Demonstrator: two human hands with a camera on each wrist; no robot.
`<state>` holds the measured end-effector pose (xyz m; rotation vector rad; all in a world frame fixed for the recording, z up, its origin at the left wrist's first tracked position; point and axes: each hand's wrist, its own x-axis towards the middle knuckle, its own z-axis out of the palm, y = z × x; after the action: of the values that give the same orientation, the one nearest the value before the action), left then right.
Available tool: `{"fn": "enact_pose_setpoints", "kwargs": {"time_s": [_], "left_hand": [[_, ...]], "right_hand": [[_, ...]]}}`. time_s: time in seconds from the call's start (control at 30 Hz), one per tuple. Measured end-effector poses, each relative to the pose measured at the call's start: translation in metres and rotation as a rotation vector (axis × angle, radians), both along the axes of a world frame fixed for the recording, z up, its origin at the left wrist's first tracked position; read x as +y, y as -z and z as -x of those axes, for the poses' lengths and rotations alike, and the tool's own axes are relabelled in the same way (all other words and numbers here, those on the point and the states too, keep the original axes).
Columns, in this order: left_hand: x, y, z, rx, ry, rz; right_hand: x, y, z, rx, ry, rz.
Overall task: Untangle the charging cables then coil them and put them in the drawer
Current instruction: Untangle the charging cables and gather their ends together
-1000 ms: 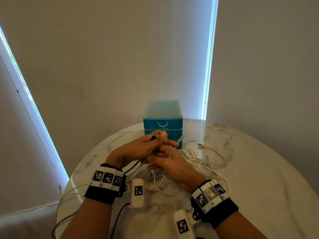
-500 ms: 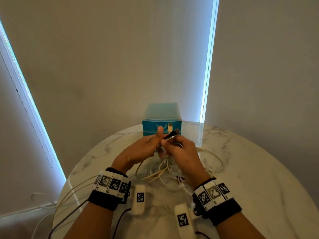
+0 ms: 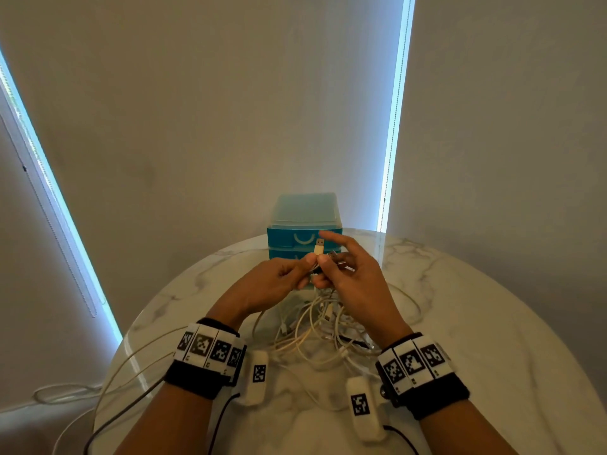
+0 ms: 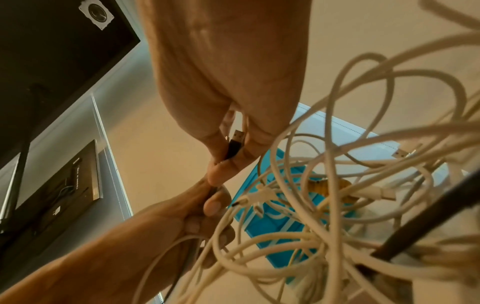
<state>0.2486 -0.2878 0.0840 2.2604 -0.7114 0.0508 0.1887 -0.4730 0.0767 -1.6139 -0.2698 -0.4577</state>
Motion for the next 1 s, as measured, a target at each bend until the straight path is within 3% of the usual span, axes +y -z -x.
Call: {"fn": "enact_pose_setpoints", "kwargs": {"time_s": [0.17,0.33,0.43,0.5,0.6,0.67,0.77,0.87,1.0], "left_hand": [[0.007,0.002,-0.004,-0.079,0.018,-0.052],[0.000,-0.003,0.003,0.112,0.123,0.109],[-0.006,-0.006,0.006,0.308,0.108,0.231],[-0.010,-0.010,0.010,0.347,0.083,0.243],[-0.014,-0.018,0.020,0.222,0.049,0.221],[-0.011,-0.020,0.021,0.151,0.000,0.239],[-0.003,-0.011,0.010,0.030,-0.162,0.244],[-0.003,-0.008,0.010,0.043,-0.214,0.319],[-0.005,-0.017,0.022,0.226,0.000,0.371]], "right_hand": [[0.000,0.000,0.000,-0.023,0.056,0.076],[0.005,0.002,-0.002,0.025,0.149,0.116],[0.006,0.000,-0.002,0.004,0.177,0.139],[0.007,-0.001,0.000,-0.016,0.167,0.127],[0.005,-0.009,0.002,-0.003,0.107,0.184],[-0.009,-0.022,0.000,0.080,0.067,0.124],[-0.060,-0.042,-0.015,0.187,0.244,0.017],[-0.109,-0.034,-0.044,0.378,0.428,0.270],[-0.131,-0.003,-0.068,0.771,0.463,0.809]]}}
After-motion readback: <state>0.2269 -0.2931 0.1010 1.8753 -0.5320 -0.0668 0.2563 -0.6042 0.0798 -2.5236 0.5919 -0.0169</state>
